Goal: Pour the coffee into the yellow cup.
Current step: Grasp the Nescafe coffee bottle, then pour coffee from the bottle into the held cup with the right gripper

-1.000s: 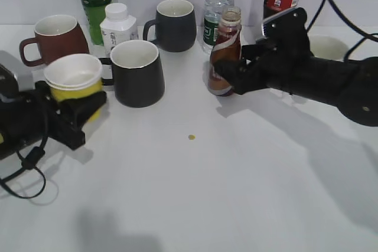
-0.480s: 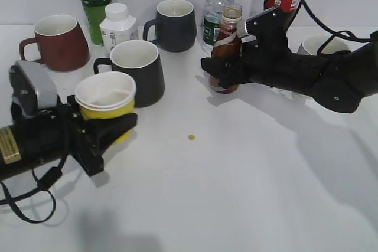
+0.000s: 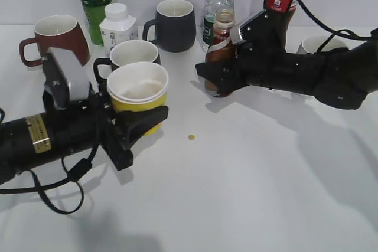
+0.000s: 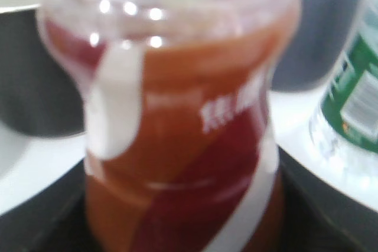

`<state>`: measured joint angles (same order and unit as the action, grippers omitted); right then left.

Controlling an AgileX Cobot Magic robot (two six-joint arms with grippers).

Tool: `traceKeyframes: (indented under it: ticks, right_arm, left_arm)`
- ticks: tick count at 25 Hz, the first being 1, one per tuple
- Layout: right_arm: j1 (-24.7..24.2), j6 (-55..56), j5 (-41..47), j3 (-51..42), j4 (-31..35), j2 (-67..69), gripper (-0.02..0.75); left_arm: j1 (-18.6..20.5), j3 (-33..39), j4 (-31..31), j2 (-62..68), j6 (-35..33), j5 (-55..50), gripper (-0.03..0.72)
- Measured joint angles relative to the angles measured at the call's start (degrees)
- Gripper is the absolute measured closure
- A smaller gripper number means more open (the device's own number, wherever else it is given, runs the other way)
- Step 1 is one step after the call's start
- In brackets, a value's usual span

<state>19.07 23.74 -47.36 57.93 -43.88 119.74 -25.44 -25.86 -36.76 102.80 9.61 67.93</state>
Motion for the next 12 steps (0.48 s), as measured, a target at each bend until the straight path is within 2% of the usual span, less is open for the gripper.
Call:
traceKeyframes:
  ticks: [12]
  right_arm:
    - [0.00, -0.28, 1.62, -0.09, -16.05, -6.65, 0.238]
  left_arm:
    - [-1.23, -3.43, 0.05, 5.30, 0.18, -1.72, 0.355]
